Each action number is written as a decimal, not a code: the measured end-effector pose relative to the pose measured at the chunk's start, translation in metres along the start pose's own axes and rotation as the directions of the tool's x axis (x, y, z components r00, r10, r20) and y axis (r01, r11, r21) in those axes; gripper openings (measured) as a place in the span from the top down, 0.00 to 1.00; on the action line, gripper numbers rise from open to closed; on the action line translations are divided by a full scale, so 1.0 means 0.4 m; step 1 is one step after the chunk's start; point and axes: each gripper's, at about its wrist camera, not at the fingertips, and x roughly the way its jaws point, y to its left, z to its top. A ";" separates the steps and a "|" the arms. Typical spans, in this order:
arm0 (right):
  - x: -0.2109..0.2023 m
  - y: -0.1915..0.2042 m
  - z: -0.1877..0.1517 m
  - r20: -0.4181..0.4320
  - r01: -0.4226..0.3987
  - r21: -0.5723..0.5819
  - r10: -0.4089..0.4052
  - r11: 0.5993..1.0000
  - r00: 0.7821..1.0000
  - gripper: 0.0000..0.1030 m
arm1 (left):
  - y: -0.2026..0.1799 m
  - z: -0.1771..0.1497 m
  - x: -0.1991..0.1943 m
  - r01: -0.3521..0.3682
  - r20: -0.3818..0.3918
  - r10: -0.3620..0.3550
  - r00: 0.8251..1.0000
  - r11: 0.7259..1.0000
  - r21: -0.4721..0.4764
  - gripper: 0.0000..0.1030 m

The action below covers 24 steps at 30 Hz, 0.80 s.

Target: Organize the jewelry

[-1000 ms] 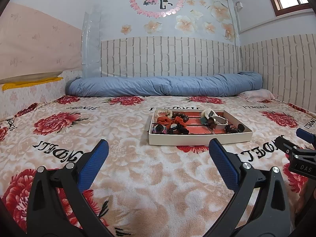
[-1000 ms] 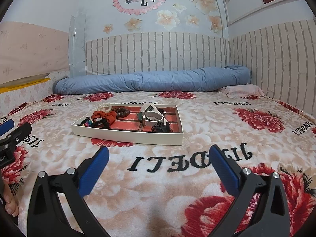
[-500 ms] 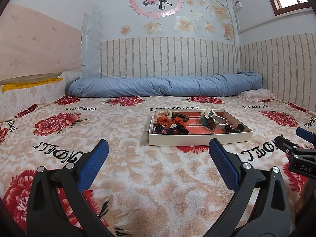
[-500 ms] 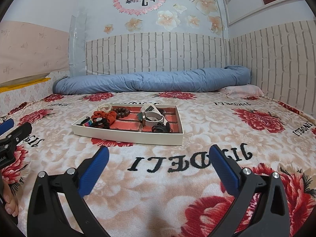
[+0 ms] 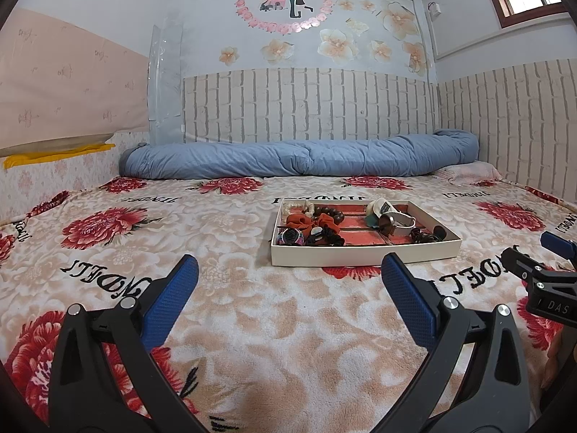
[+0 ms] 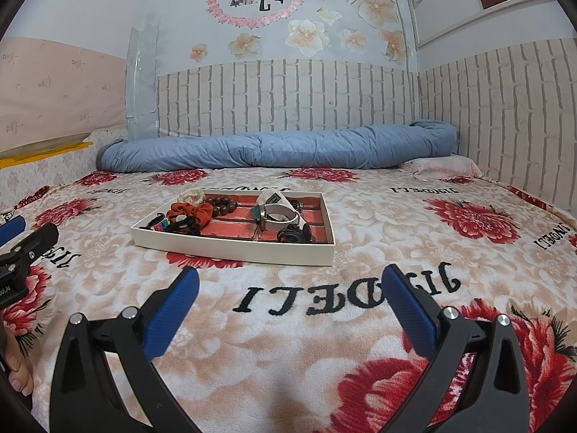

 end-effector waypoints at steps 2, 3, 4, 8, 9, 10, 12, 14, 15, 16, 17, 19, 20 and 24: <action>0.000 0.002 0.000 0.000 0.000 0.000 0.000 1.000 1.000 0.04 | 0.000 0.000 0.000 0.000 0.000 0.000 1.000 1.000 0.000 0.05; 0.000 0.000 0.000 0.000 0.000 0.000 0.000 1.000 1.000 0.04 | 0.001 -0.001 0.001 0.000 0.000 0.000 1.000 1.000 0.000 0.05; 0.000 0.002 0.000 0.000 0.000 0.000 0.000 1.000 1.000 0.04 | 0.001 0.000 0.000 0.000 0.001 0.000 1.000 1.000 0.000 0.05; 0.000 0.001 0.000 0.000 0.000 -0.001 0.000 1.000 1.000 0.04 | 0.000 0.000 0.000 0.000 0.001 0.000 1.000 1.000 0.001 0.05; 0.000 0.002 0.000 0.000 0.000 -0.001 0.000 1.000 1.000 0.04 | 0.000 -0.001 0.000 -0.001 0.003 0.001 1.000 1.000 0.003 0.05; 0.000 0.000 0.000 0.000 0.000 -0.001 0.000 1.000 1.000 0.04 | -0.001 0.000 -0.001 -0.001 0.003 0.001 1.000 1.000 0.005 0.05; 0.000 0.002 0.000 0.000 0.000 -0.001 0.000 1.000 1.000 0.04 | 0.000 0.002 -0.002 -0.001 0.007 0.001 1.000 1.000 0.010 0.05; 0.000 0.001 0.000 0.001 0.000 -0.001 0.000 1.000 1.000 0.04 | 0.001 0.002 -0.002 -0.001 0.009 0.001 1.000 1.000 0.014 0.05; 0.000 0.000 -0.001 0.001 0.000 -0.001 0.000 1.000 1.000 0.04 | 0.004 0.003 0.000 -0.001 0.009 0.001 1.000 1.000 0.014 0.05; 0.000 0.002 0.000 0.001 0.000 -0.001 0.000 1.000 1.000 0.04 | 0.005 0.004 -0.001 -0.001 0.010 0.001 1.000 1.000 0.015 0.05; 0.000 0.001 -0.001 0.001 0.000 -0.002 0.000 1.000 1.000 0.04 | 0.005 0.004 -0.002 -0.001 0.010 0.000 1.000 1.000 0.014 0.05; 0.000 0.002 0.000 0.001 0.000 -0.002 0.000 1.000 1.000 0.04 | 0.002 0.003 -0.003 -0.001 0.011 0.001 1.000 1.000 0.016 0.05; -0.001 0.000 0.000 0.001 0.000 -0.002 0.000 1.000 1.000 0.04 | 0.003 0.004 -0.004 -0.001 0.013 0.001 1.000 1.000 0.017 0.05; -0.001 0.001 0.000 0.001 0.000 -0.002 0.000 1.000 1.000 0.04 | 0.005 0.004 -0.002 -0.001 0.015 0.001 1.000 1.000 0.024 0.05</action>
